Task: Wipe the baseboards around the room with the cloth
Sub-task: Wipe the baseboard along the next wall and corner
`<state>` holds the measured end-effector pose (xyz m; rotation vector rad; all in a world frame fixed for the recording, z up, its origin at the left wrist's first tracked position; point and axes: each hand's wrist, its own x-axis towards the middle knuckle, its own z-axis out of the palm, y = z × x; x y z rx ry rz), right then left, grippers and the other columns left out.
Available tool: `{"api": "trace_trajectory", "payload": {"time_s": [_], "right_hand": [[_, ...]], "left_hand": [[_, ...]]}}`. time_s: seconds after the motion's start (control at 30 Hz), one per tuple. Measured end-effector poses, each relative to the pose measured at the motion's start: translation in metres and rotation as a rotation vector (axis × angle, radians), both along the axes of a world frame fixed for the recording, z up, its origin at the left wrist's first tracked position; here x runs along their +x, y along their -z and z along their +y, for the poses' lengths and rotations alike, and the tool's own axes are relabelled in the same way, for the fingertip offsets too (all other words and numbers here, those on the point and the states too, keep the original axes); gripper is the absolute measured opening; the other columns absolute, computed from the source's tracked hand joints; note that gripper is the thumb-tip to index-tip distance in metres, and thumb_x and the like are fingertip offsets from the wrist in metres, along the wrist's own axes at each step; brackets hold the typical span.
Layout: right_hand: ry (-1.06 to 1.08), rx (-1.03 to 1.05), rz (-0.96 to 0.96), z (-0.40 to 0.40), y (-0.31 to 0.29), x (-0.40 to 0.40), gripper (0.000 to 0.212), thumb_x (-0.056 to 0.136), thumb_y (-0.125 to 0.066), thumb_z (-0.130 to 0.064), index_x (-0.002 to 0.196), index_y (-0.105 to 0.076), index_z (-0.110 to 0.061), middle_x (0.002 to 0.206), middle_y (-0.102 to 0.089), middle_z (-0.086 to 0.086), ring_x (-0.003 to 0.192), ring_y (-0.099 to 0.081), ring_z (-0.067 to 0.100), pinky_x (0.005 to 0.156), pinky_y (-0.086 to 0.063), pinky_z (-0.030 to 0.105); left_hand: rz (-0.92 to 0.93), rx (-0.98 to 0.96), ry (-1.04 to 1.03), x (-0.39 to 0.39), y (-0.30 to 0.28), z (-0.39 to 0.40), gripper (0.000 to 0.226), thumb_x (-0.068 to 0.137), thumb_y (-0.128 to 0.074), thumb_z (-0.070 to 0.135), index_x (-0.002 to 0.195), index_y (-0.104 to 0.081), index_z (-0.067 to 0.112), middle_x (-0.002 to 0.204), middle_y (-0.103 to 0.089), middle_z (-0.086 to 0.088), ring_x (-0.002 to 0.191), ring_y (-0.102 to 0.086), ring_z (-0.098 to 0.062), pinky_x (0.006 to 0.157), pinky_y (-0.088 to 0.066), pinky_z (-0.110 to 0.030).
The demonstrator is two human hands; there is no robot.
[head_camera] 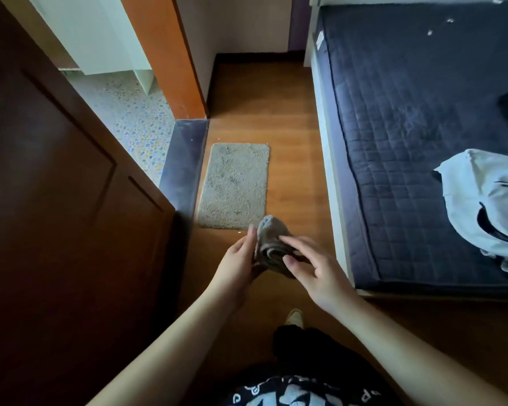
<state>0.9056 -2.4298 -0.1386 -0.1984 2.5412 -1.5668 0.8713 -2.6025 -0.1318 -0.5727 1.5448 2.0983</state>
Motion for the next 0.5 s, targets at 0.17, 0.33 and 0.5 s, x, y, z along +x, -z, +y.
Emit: {"api": "trace_trajectory", "payload": {"time_s": [0.17, 0.33, 0.5], "right_hand": [[0.035, -0.096, -0.052, 0.017, -0.001, -0.069, 0.053, 0.084, -0.055, -0.070, 0.129, -0.046, -0.043, 0.124, -0.058, -0.022, 0.114, -0.054, -0.010, 0.089, -0.043, 0.007], [0.119, -0.118, -0.035, 0.013, 0.004, -0.135, 0.056, 0.082, -0.055, -0.070, 0.120, -0.057, -0.029, 0.109, -0.068, -0.015, 0.101, -0.065, 0.000, 0.084, -0.054, 0.022], [0.082, -0.057, -0.073, 0.007, 0.014, -0.212, 0.024, 0.098, -0.051, -0.044, 0.117, -0.060, -0.032, 0.105, -0.069, -0.017, 0.098, -0.064, -0.003, 0.083, -0.053, 0.021]], "left_hand": [[0.099, 0.020, 0.021, -0.054, -0.008, 0.022, 0.047, 0.097, -0.049, 0.043, 0.118, -0.067, 0.005, 0.106, -0.069, -0.023, 0.094, -0.065, -0.030, 0.081, -0.053, -0.036], [0.267, -0.207, 0.174, -0.104, -0.006, 0.018, 0.041, 0.090, -0.063, 0.041, 0.122, -0.065, 0.015, 0.109, -0.068, -0.024, 0.104, -0.064, -0.041, 0.096, -0.052, -0.051], [0.360, -0.498, 0.234, -0.182, 0.014, 0.003, 0.024, 0.085, -0.074, 0.045, 0.104, -0.062, 0.035, 0.110, -0.066, -0.004, 0.082, -0.070, -0.009, 0.073, -0.058, -0.026]]}}
